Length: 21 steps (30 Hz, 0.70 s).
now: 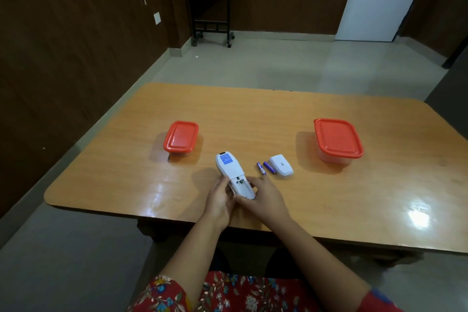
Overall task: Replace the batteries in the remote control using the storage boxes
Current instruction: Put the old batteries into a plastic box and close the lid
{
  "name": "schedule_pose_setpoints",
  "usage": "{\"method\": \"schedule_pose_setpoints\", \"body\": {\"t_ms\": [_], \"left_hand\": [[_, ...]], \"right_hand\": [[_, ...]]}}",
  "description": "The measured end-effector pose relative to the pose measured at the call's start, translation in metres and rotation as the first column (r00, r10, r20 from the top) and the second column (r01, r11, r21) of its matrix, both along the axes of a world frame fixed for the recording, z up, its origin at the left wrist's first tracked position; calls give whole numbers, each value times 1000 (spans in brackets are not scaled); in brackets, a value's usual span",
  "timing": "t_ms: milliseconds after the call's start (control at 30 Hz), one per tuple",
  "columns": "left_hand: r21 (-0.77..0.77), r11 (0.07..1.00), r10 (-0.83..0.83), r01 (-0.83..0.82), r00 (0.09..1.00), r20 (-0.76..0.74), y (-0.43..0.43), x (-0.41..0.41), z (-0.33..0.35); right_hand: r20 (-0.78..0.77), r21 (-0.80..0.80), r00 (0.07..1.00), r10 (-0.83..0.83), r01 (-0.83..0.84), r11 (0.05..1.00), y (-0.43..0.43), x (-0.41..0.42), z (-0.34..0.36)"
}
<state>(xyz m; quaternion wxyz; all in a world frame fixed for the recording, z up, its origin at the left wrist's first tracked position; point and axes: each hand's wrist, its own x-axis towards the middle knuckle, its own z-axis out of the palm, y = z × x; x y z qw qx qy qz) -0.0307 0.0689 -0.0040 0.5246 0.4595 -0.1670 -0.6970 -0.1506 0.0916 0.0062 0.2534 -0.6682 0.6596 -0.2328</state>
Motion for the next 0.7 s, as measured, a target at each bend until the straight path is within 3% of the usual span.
{"method": "schedule_pose_setpoints", "body": {"t_ms": [167,267,367,567,633,700], "left_hand": [[-138,990,43,-13,975,217,3,0,14],[-288,957,148,-33,910,387,8,9,6],[-408,911,198,60,805,560,16,14,-4],[-414,895,212,165,661,720,17,13,-12],[-416,885,203,208,633,747,19,8,-12],[-418,870,186,262,611,769,20,4,-12]], "right_hand": [[83,-78,987,-141,147,986,-15,1,-9],[43,-132,976,-214,218,967,-32,1,-13],[-20,-118,961,-277,273,955,-47,0,-4],[-187,-100,955,-231,215,971,-56,-4,-1],[-43,-154,950,-310,300,941,-45,-17,2],[217,-146,889,-404,438,887,-34,-43,0]]}}
